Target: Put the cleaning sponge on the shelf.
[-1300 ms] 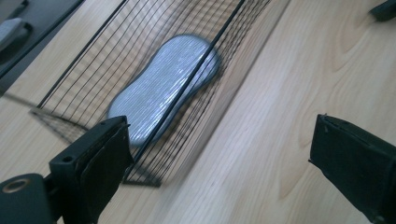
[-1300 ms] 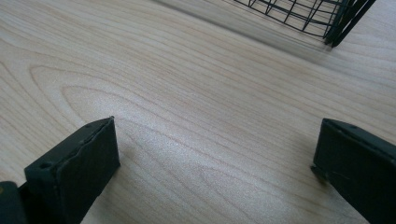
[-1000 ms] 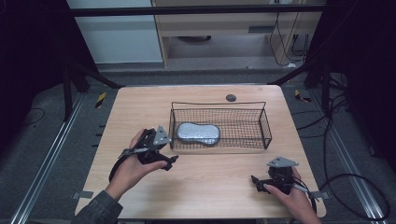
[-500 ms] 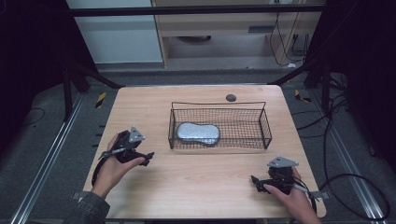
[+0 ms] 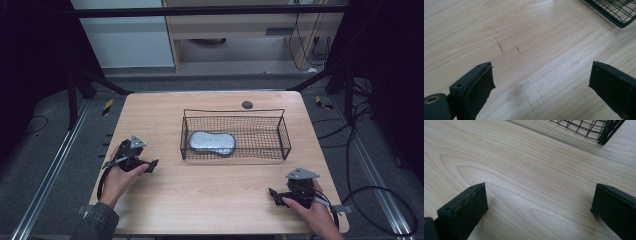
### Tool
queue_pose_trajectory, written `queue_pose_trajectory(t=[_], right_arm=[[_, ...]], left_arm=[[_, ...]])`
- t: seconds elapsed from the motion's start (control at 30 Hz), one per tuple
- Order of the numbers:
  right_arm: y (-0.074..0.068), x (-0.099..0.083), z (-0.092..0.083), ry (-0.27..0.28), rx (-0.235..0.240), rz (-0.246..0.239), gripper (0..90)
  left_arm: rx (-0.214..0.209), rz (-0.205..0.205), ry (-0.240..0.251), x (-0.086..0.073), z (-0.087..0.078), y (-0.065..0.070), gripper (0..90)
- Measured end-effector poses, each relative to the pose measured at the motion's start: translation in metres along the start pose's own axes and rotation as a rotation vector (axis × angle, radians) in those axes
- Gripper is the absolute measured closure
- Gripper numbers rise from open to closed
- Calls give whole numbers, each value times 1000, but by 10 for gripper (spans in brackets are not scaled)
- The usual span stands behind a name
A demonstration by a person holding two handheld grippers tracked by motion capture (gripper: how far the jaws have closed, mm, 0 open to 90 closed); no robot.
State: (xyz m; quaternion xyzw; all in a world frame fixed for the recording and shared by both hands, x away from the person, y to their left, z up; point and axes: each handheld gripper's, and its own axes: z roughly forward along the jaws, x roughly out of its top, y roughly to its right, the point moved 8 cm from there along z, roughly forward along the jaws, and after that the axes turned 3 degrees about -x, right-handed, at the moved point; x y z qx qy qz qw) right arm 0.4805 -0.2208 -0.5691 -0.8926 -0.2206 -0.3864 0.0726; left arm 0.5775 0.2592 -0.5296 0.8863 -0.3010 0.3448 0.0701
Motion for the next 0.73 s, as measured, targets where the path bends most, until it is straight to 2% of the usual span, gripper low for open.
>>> queue_pose_trajectory(t=[0.1,0.2,0.27,0.3,0.33,0.37,0.4,0.47,0.6,0.73], right_arm=[[0,0,0,0,0,0,3],[0,0,0,0,0,0,3],[0,0,0,0,0,0,3],[0,0,0,0,0,0,3],[0,0,0,0,0,0,3],[0,0,0,0,0,0,3],[0,0,0,0,0,0,3],[0,0,0,0,0,0,3],[0,0,0,0,0,0,3],[0,0,0,0,0,0,3]], left_arm=[[2,-22,-1,-3,8,-5,46],[-20,-69,15,-7,16,-8,44],[1,-68,2,-11,21,-12,44],[-2,-76,3,-13,23,-13,43],[-13,-94,10,-14,25,-14,42],[-32,-131,22,-15,27,-14,39],[-36,-139,23,-17,29,-16,35],[-11,-139,33,-18,30,-20,19],[-9,-145,75,-17,33,-23,0],[-9,-141,73,-18,33,-23,0]])
